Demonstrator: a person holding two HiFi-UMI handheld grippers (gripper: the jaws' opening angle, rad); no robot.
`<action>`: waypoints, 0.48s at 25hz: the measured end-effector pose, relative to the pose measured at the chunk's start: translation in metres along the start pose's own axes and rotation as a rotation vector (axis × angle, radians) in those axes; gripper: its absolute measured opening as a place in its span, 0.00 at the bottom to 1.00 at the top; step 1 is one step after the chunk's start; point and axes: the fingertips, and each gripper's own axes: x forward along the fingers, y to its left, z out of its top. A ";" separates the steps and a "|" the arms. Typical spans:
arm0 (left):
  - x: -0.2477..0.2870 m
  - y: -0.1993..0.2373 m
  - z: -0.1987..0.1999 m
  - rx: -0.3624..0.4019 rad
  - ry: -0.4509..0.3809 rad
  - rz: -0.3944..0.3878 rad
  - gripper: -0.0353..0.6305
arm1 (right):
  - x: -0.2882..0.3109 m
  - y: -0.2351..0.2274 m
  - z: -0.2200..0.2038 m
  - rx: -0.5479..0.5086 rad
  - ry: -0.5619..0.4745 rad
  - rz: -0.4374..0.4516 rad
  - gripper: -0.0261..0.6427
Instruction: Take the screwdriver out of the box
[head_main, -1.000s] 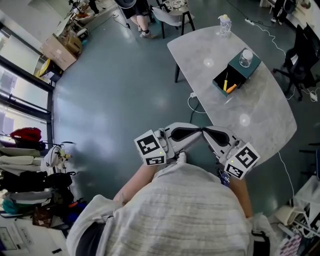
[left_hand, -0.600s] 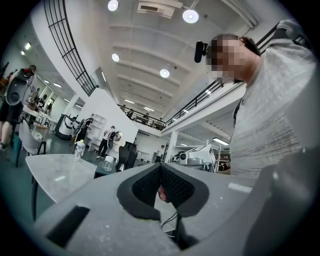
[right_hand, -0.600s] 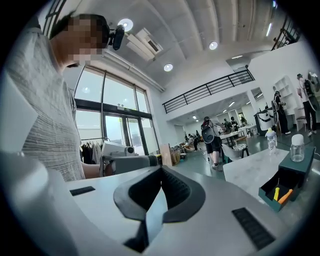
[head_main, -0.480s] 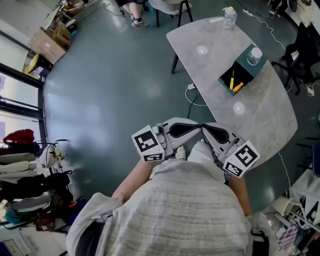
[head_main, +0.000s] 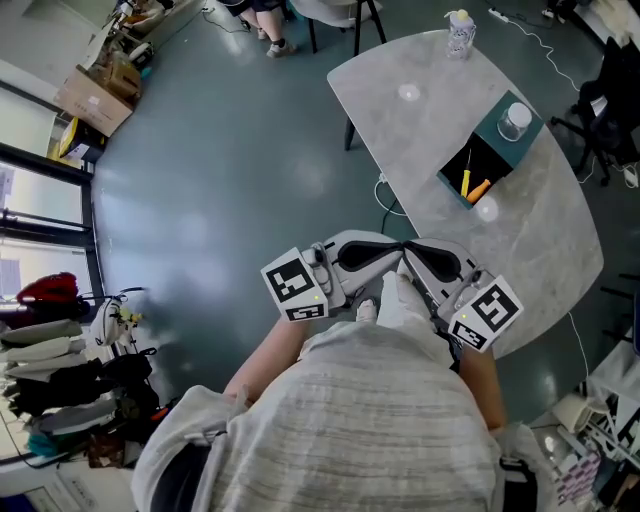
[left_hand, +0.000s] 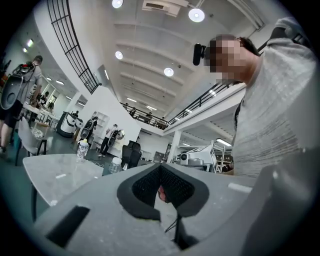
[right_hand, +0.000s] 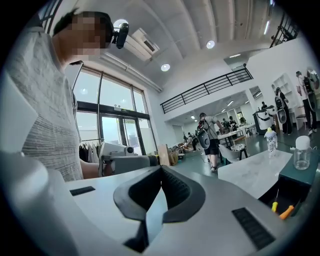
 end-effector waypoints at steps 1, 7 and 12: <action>0.008 0.009 0.001 0.000 0.003 -0.007 0.08 | 0.000 -0.012 0.002 -0.003 -0.004 -0.012 0.05; 0.069 0.056 0.007 0.035 0.076 -0.072 0.08 | -0.009 -0.086 0.016 0.006 -0.006 -0.073 0.05; 0.121 0.092 0.013 0.061 0.088 -0.130 0.08 | -0.020 -0.149 0.030 0.015 -0.026 -0.132 0.05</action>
